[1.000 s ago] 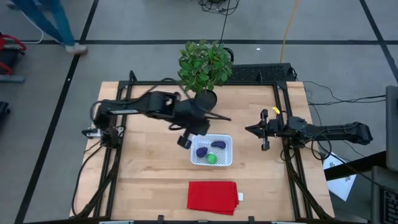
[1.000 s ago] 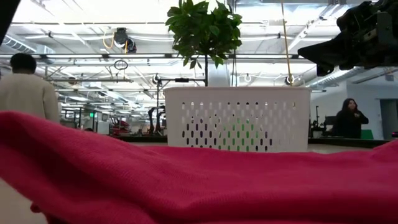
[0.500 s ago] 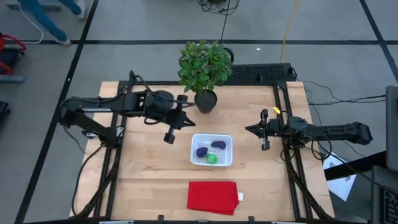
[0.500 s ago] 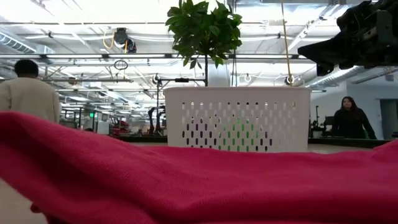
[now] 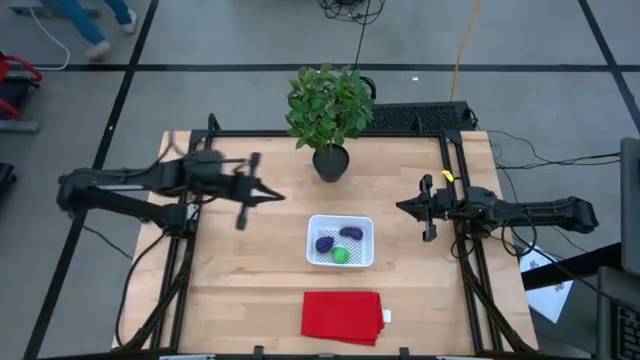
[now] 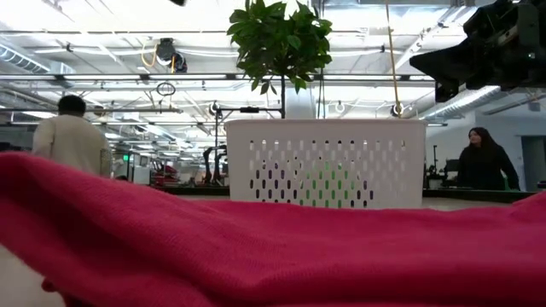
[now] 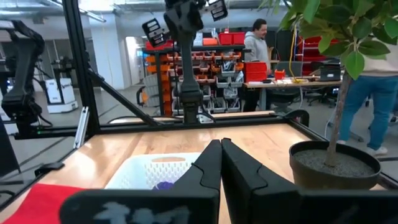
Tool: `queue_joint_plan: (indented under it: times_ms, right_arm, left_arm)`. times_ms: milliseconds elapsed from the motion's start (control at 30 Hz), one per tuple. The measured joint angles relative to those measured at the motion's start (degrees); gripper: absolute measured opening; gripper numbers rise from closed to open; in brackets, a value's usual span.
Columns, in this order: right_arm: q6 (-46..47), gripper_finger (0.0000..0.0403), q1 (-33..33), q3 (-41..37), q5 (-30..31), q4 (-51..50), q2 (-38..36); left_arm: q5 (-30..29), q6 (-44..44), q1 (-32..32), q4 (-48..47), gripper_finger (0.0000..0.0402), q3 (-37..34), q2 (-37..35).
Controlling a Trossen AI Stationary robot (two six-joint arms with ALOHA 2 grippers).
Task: Pick and placing Produce into tupperware
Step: Return to Home Position
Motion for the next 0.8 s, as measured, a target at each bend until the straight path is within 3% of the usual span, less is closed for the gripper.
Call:
queue_joint_plan:
  times_ms: [200, 400, 633, 800]
  right_arm:
    - [0.4, 0.0000, 0.0, 0.0, -0.1, -0.8, 0.0]
    - [0.8, 0.0000, 0.0, 0.0, -0.3, -0.2, 0.0]
    - [1.4, 0.0000, 0.1, 0.0, -3.3, 1.6, 0.0]
    - [3.1, 0.0000, 0.1, 0.0, -3.3, 1.1, 0.0]
  left_arm:
    - [-0.7, -2.4, -0.6, 14.0, 0.0000, -15.8, -15.0]
    - [0.5, -7.5, 1.4, 29.7, 0.0000, -29.0, -19.4]
    - [1.0, -7.9, -1.7, 32.4, 0.0000, -35.2, -22.6]
    - [-8.0, -7.3, -6.6, 26.6, 0.0000, -35.6, -31.5]
